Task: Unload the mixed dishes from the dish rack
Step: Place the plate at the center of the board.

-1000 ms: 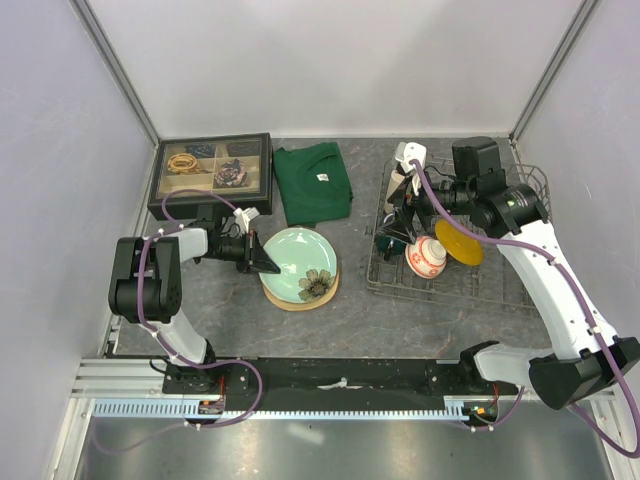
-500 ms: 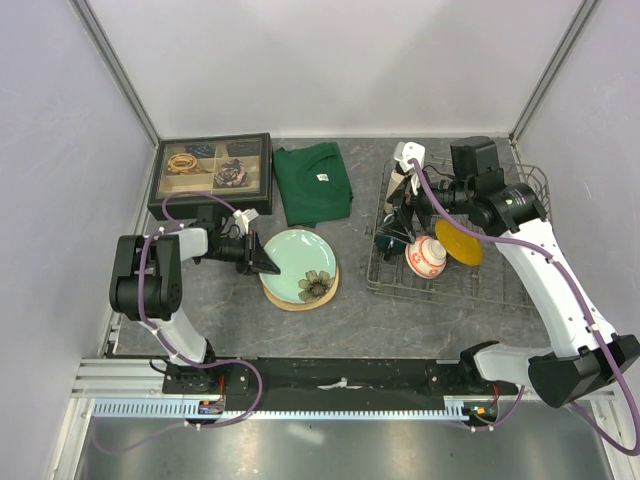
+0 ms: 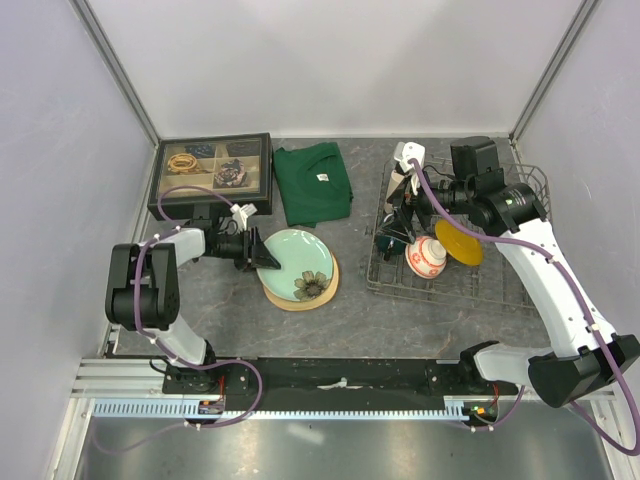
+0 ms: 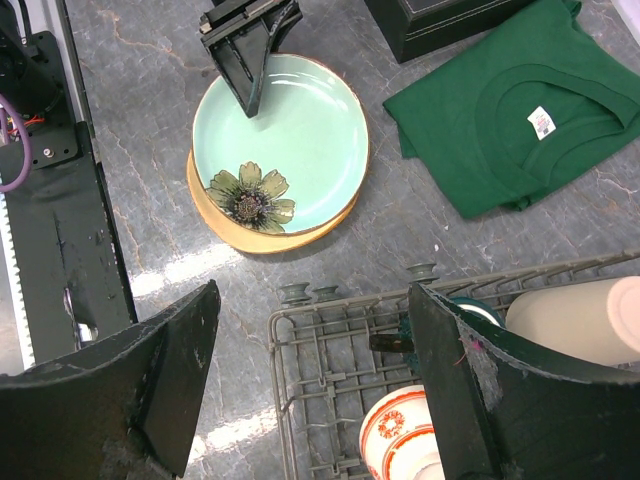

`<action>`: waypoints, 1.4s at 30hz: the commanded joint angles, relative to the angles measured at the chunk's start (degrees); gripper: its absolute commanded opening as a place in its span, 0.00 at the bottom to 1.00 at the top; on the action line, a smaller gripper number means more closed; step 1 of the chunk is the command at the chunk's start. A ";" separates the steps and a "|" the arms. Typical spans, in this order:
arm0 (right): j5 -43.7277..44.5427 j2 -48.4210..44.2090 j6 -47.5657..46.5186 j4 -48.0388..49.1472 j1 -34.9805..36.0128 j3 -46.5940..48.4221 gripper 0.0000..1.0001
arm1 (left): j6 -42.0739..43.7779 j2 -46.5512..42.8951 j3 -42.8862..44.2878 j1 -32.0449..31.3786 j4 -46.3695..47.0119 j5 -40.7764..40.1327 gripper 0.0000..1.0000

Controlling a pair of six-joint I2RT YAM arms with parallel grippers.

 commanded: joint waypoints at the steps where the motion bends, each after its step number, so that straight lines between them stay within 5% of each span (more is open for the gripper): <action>1: -0.86 -0.71 -0.92 1.82 -0.02 0.17 0.84 | -0.40 -3.57 0.61 0.10 0.86 0.67 0.50; 42: -0.77 -1.06 -1.18 1.82 -0.02 -0.54 0.85 | 3.02 -9.90 0.43 -1.92 -1.69 -14.27 0.54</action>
